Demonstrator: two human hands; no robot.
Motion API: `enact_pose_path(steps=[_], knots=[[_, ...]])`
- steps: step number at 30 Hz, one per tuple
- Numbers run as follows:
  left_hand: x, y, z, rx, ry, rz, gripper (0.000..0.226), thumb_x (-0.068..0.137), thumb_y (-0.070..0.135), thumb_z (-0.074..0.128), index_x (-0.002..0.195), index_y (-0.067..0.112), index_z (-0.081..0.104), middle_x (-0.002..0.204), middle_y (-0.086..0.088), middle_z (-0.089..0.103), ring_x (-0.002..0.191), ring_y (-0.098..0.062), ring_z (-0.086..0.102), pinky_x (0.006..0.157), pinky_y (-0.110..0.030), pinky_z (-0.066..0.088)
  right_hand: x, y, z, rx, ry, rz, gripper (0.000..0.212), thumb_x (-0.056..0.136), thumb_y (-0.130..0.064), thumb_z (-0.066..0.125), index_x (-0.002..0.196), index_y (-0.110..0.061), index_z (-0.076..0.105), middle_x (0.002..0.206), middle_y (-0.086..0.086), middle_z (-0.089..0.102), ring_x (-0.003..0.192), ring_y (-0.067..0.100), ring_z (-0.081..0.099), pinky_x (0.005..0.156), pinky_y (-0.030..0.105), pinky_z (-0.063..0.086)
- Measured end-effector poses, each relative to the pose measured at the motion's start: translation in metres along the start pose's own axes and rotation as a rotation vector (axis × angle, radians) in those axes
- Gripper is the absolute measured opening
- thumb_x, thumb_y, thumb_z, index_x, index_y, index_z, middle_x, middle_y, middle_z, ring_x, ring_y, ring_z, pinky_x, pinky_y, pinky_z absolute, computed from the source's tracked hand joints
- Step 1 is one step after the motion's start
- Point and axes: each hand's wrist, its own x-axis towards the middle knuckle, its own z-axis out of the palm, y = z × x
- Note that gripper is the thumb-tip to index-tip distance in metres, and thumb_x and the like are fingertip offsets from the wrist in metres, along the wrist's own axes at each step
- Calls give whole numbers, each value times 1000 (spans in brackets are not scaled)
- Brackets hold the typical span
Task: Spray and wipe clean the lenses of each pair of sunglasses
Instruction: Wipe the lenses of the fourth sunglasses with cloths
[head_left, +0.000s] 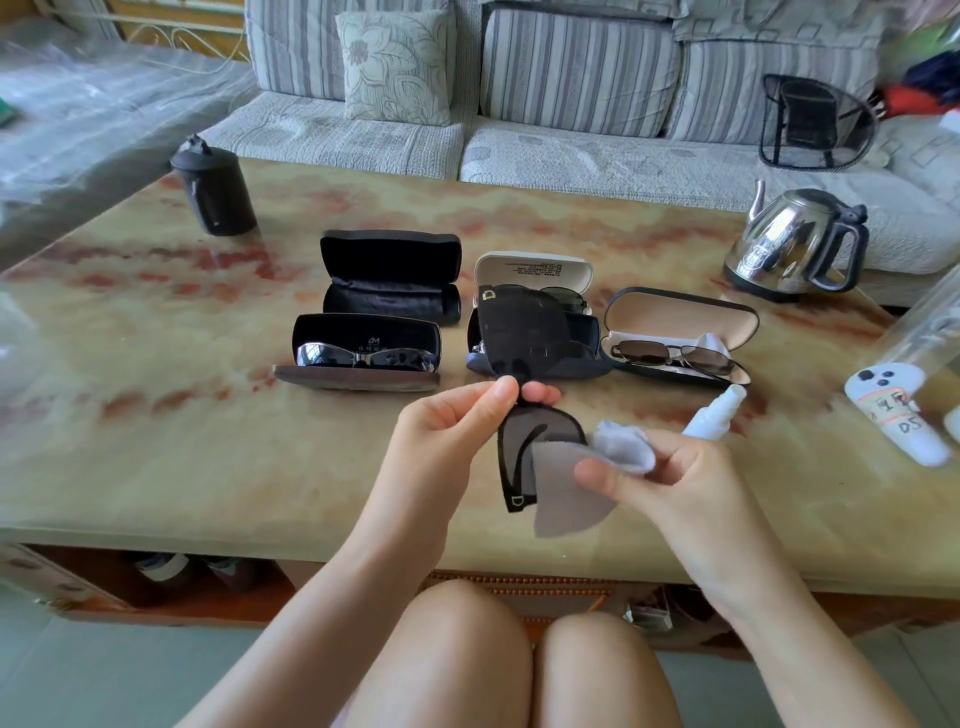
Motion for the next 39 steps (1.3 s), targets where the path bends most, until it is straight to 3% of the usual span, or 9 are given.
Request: enact_pose_path(steps=[4,10,13,15,17,19,26,34,39], knots=[[-2,-3,3,68,-47,-15,37,81,39,56,94,11,77,98,-4,76,102,-16,69,101,-35,48,11,-8,-10,-19,38,-136,16,78,-47,73,74,-32,77,66,3,69,70,1,54,72,20,39],[-3,-4,4,47,-77,-31,35,81,37,57,91,9,77,97,-8,76,95,-14,68,98,-33,50,23,2,-10,66,200,-133,76,65,-78,65,78,-3,67,78,46,52,76,22,45,77,38,32],[-4,-5,3,65,-87,-37,40,82,36,57,97,4,75,101,-15,74,96,-19,67,101,-40,48,26,8,-6,57,146,-70,68,66,-87,54,78,-22,70,59,4,62,125,27,43,101,38,20],[-4,-6,3,63,-102,-35,37,83,35,57,96,7,76,100,-13,75,97,-17,67,101,-40,48,27,7,-2,21,90,-29,55,77,-81,51,82,-31,73,66,-10,69,139,38,27,93,30,8],[-4,-6,5,71,-133,-31,33,84,35,56,93,11,78,99,-8,76,101,-16,68,101,-36,48,25,0,3,84,69,-40,48,88,-58,54,71,-16,69,62,-2,66,100,25,64,89,22,34],[-4,-6,6,67,-157,-27,33,85,35,55,92,11,77,99,-5,76,102,-15,68,99,-32,48,22,-11,10,299,33,-18,47,88,-36,53,73,6,64,66,22,64,71,23,65,73,27,56],[-7,-6,8,159,-152,43,27,88,28,57,91,12,78,93,5,77,93,0,68,80,-8,45,25,-17,22,353,124,75,18,66,-34,70,58,-18,73,74,4,74,65,14,68,56,20,53],[-9,-6,12,168,-136,33,28,89,28,56,91,9,77,92,3,77,90,1,68,76,-6,44,31,-16,35,417,218,27,50,69,-32,72,38,-23,34,42,-6,34,44,9,36,48,16,38],[-10,-9,5,234,54,6,61,66,71,63,110,29,64,102,15,73,99,2,66,85,-19,50,33,-13,32,327,328,80,33,61,-43,74,46,-21,55,49,-12,54,51,4,51,56,14,42]])
